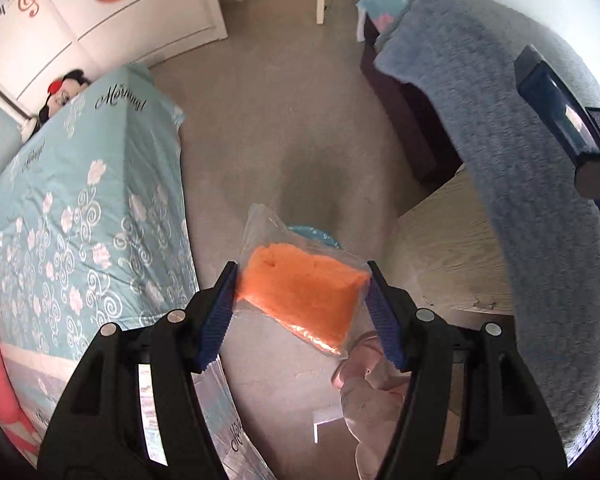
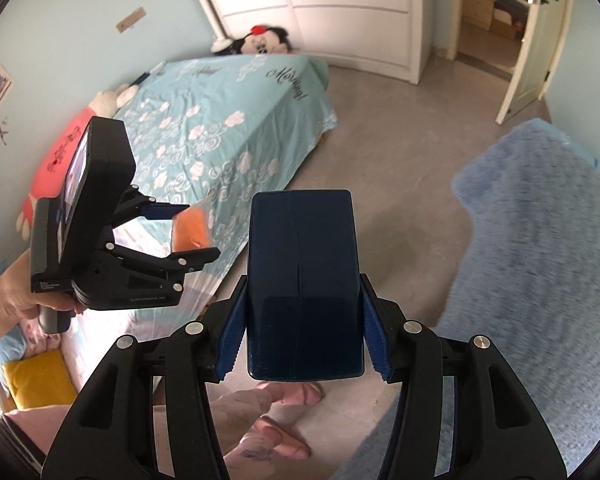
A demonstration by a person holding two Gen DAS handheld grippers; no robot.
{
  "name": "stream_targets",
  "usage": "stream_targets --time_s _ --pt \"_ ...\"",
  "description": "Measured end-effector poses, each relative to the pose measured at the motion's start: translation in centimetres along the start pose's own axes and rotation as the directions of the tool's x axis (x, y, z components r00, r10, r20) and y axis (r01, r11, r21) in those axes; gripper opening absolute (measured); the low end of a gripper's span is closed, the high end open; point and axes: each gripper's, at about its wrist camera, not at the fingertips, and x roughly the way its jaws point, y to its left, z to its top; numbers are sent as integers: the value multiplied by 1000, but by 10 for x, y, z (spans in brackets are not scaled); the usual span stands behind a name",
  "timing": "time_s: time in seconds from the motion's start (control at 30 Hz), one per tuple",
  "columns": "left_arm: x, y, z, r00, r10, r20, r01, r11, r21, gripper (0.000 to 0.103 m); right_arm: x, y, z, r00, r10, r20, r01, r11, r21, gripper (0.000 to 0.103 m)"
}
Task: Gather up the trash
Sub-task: 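Carry the navy case and orange clay bag with both tools over the teal wastebasket, then open both tools to drop the case and bag into the wastebasket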
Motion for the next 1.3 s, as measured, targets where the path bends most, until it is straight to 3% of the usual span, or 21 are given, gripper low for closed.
stream_targets --time_s 0.6,0.77,0.87,1.3 --pt "55 39 -9 993 -55 -101 45 994 -97 61 92 21 33 983 122 -137 -121 993 15 53" --pt "64 43 -6 993 -49 -104 38 993 -110 68 102 23 42 976 163 -142 -159 987 35 55" --pt "69 48 -7 993 -21 -114 6 992 -123 81 110 22 45 973 166 -161 -159 986 57 68" --pt "76 47 -22 987 -21 -157 5 995 -104 85 98 2 43 980 144 -138 -130 986 105 68"
